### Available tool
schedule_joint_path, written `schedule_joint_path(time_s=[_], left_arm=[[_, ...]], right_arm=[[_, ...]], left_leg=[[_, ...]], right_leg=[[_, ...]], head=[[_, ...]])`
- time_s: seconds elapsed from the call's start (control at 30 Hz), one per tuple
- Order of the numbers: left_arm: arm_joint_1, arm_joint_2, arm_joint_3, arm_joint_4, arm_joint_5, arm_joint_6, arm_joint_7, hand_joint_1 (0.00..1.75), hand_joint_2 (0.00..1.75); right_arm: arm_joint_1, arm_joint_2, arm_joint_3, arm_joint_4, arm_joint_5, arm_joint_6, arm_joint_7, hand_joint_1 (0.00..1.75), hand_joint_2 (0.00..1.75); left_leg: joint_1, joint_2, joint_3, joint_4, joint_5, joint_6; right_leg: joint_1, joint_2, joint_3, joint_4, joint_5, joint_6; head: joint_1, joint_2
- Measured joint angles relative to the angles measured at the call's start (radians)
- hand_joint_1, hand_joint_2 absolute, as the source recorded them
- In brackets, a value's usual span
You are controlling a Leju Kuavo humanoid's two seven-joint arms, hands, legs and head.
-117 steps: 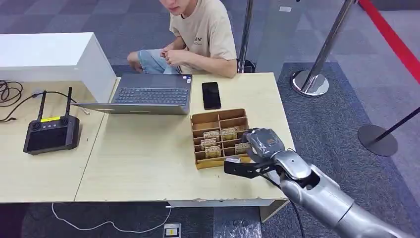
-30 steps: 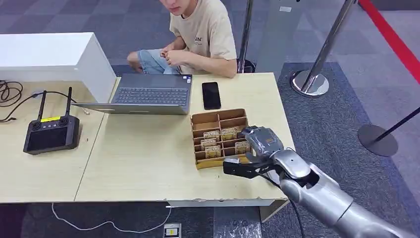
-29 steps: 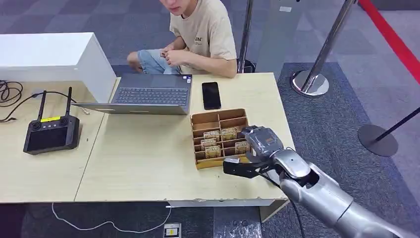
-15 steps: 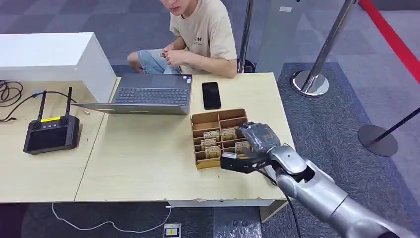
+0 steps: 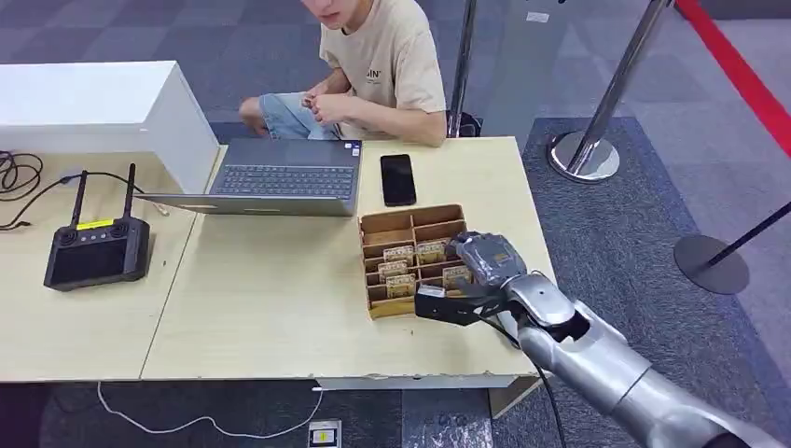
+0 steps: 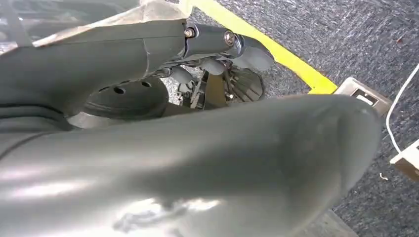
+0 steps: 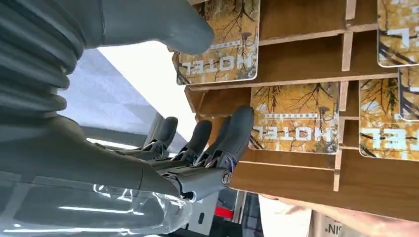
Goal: Pass the card to the sensor for recognition and then transmit it.
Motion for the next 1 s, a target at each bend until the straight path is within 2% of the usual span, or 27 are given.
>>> schedule_joint_path(time_s=[0.2,0.23,0.27,0.33,0.37,0.4,1.0], left_arm=[[0.000,0.000,0.000,0.000,0.003,0.001,0.000,0.00,0.00],[0.000,0.000,0.000,0.000,0.004,0.001,0.000,0.00,0.00],[0.000,0.000,0.000,0.000,0.004,0.001,0.000,0.00,0.00],[0.000,0.000,0.000,0.000,0.005,0.002,0.000,0.00,0.00],[0.000,0.000,0.000,0.000,0.005,0.002,0.000,0.00,0.00],[0.000,0.000,0.000,0.000,0.005,0.002,0.000,0.00,0.00],[0.001,0.000,0.000,0.000,0.010,0.005,-0.006,0.00,0.00]], right_arm=[[0.002,0.000,0.001,0.009,-0.005,0.003,0.000,0.72,1.75],[0.002,0.000,0.001,0.011,-0.006,0.003,0.000,0.84,1.75],[0.002,0.000,0.001,0.013,-0.007,0.003,0.000,0.84,1.75],[0.002,0.000,0.001,0.015,-0.009,0.003,0.001,1.36,1.75],[0.002,0.000,0.001,0.015,-0.009,0.003,0.002,1.36,1.75],[0.001,0.000,0.001,0.016,-0.010,0.004,0.003,1.75,1.75],[0.001,-0.004,0.000,0.016,-0.014,0.003,0.004,1.75,1.75]], left_leg=[[0.000,0.000,0.000,0.000,0.000,0.000],[0.000,0.000,0.000,0.000,0.000,0.000],[0.000,0.000,0.000,0.000,0.000,0.000],[0.000,0.000,0.000,0.000,0.000,0.000],[0.000,0.000,0.000,0.000,0.000,0.000],[0.000,0.000,0.000,0.000,0.000,0.000],[0.000,0.000,0.001,0.000,0.000,0.000]], right_leg=[[0.000,0.000,0.000,0.000,0.000,0.000],[0.000,0.000,0.000,0.000,0.000,0.000],[0.000,0.000,0.000,0.000,0.000,0.000],[0.000,0.000,0.000,0.000,0.000,0.000],[0.000,0.000,0.000,0.000,0.000,0.000],[0.000,0.000,0.000,0.000,0.000,0.000],[0.000,0.000,0.001,0.000,0.000,0.000]], head=[[0.000,0.000],[0.000,0.000],[0.000,0.000],[0.000,0.000],[0.000,0.000],[0.000,0.000],[0.000,0.000]])
